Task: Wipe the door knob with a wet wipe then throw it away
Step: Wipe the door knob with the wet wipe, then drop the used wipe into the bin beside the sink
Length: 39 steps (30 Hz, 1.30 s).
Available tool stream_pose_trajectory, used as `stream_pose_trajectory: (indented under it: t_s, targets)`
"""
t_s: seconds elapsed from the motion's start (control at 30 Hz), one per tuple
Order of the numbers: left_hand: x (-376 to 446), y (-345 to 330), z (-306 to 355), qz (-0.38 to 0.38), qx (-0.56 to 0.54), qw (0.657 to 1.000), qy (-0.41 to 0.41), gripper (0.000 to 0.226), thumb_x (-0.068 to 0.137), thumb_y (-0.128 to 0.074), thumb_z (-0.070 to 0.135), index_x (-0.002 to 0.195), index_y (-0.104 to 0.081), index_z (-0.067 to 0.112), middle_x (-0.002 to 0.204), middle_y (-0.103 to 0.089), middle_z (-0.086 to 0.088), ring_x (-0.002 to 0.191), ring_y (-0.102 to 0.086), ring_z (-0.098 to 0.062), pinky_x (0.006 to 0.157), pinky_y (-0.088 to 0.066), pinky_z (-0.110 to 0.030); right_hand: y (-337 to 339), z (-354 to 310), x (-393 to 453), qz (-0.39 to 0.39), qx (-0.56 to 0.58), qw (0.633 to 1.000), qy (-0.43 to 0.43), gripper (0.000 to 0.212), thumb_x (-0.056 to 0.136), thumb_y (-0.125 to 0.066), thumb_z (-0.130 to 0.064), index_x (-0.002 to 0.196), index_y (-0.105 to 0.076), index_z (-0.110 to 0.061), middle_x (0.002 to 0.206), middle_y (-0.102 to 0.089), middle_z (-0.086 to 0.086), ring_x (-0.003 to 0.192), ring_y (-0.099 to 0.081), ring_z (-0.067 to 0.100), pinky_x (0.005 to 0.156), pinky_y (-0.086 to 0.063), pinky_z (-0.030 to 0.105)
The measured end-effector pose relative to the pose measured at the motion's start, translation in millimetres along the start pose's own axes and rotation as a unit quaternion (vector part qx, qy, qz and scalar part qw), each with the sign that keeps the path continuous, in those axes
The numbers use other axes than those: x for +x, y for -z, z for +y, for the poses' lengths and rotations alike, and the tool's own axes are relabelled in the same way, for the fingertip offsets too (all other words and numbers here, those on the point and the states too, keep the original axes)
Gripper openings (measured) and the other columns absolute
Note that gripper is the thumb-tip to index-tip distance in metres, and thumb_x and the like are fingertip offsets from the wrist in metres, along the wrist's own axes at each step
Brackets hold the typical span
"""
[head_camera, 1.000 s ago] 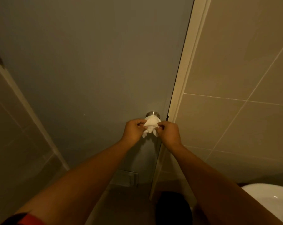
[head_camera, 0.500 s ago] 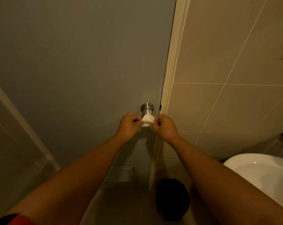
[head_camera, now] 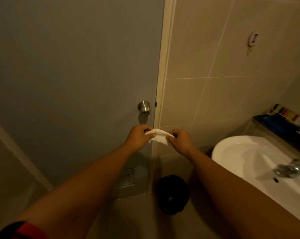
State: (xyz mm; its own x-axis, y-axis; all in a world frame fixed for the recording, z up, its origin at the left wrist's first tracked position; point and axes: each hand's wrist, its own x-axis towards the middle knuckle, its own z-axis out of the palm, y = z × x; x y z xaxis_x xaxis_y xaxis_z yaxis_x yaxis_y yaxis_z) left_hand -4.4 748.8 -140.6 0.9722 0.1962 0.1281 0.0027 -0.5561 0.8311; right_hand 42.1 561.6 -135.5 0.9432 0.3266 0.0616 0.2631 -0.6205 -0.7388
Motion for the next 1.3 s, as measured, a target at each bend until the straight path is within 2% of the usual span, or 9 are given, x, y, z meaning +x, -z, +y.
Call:
stream_pose_trajectory:
  t_s: [0.17,0.3,0.43,0.57,0.77,0.9,1.03,1.13,1.3]
  targets:
    - [-4,-30,19,-0.065,0.007,0.998,-0.011,0.019,0.082,-0.073,0.026,0.092,-0.075,0.01,0.085,-0.073,-0.009,0.078,-0.066,-0.021,0.071,-0.052,-0.032,33,19,-29,0.032,-0.034,0.998,-0.051,0.015,0.088,-0.062,-0.022,0.083,-0.069,-0.01,0.075,-0.062,0.005,0.071,-0.057,0.02,0.059,-0.038,0.026]
    - [-2,-53,35,-0.08,-0.009,0.997,-0.019,0.02,0.081,-0.075,0.026,0.087,-0.075,0.007,0.084,-0.073,-0.014,0.075,-0.065,-0.024,0.072,-0.053,-0.037,52,28,-49,0.049,0.023,0.992,-0.118,0.02,0.09,-0.06,-0.02,0.095,-0.067,-0.001,0.083,-0.067,0.016,0.072,-0.064,0.027,0.063,-0.052,0.034]
    - [-3,-82,41,-0.097,-0.025,0.995,-0.008,0.015,0.08,-0.075,0.017,0.093,-0.074,0.008,0.085,-0.07,-0.009,0.076,-0.064,-0.021,0.072,-0.054,-0.036,65,44,-64,0.061,0.13,0.972,-0.183,0.022,0.09,-0.061,-0.012,0.106,-0.064,0.004,0.082,-0.066,0.019,0.056,-0.063,0.021,0.047,-0.056,0.025]
    - [0,-108,33,-0.117,-0.033,0.992,0.03,0.018,0.08,-0.076,0.014,0.097,-0.072,0.008,0.088,-0.07,-0.009,0.075,-0.066,-0.021,0.075,-0.058,-0.039,66,70,-65,0.09,0.174,0.956,-0.221,0.023,0.088,-0.064,-0.017,0.107,-0.065,-0.003,0.089,-0.067,0.019,0.066,-0.063,0.026,0.063,-0.058,0.039]
    - [13,-141,10,-0.147,-0.039,0.985,0.085,0.014,0.082,-0.075,0.027,0.073,-0.068,0.017,0.059,-0.066,-0.003,0.05,-0.063,-0.014,0.05,-0.053,-0.026,46,118,-44,0.083,0.167,0.943,-0.276,0.025,0.087,-0.063,-0.03,0.104,-0.066,-0.012,0.097,-0.067,0.009,0.086,-0.064,0.027,0.082,-0.055,0.042]
    - [32,-161,-22,-0.132,-0.041,0.981,0.136,0.018,0.084,-0.073,0.02,0.067,-0.067,0.018,0.056,-0.063,-0.001,0.04,-0.06,-0.007,0.04,-0.048,-0.017,17,152,-17,0.048,0.19,0.925,-0.326,0.026,0.085,-0.053,-0.014,0.101,-0.067,0.001,0.075,-0.065,0.013,0.065,-0.063,0.026,0.071,-0.059,0.044]
    - [59,-195,-62,-0.166,0.033,0.971,0.172,0.013,0.086,-0.066,0.018,0.096,-0.074,0.013,0.072,-0.066,0.0,0.062,-0.066,-0.017,0.061,-0.057,-0.027,-16,191,15,0.005,0.181,0.921,-0.344,0.022,0.085,-0.058,-0.017,0.098,-0.068,-0.003,0.097,-0.071,0.017,0.076,-0.069,0.023,0.055,-0.054,0.026]
    - [74,-226,-95,-0.185,0.037,0.959,0.213,0.01,0.088,-0.063,0.016,0.094,-0.072,0.016,0.078,-0.067,-0.002,0.072,-0.067,-0.021,0.072,-0.059,-0.035,-39,231,35,-0.016,0.163,0.909,-0.384,0.013,0.087,-0.058,-0.018,0.078,-0.066,-0.014,0.092,-0.069,0.015,0.073,-0.068,0.025,0.058,-0.058,0.031]
    - [91,-285,-160,-0.215,0.065,0.937,0.269,0.016,0.089,-0.061,0.012,0.1,-0.072,0.008,0.101,-0.071,-0.014,0.093,-0.069,-0.031,0.084,-0.059,-0.041,-82,304,58,-0.022,0.153,0.885,-0.439,0.023,0.088,-0.061,-0.012,0.109,-0.067,-0.006,0.087,-0.063,0.007,0.057,-0.062,0.018,0.042,-0.049,0.023]
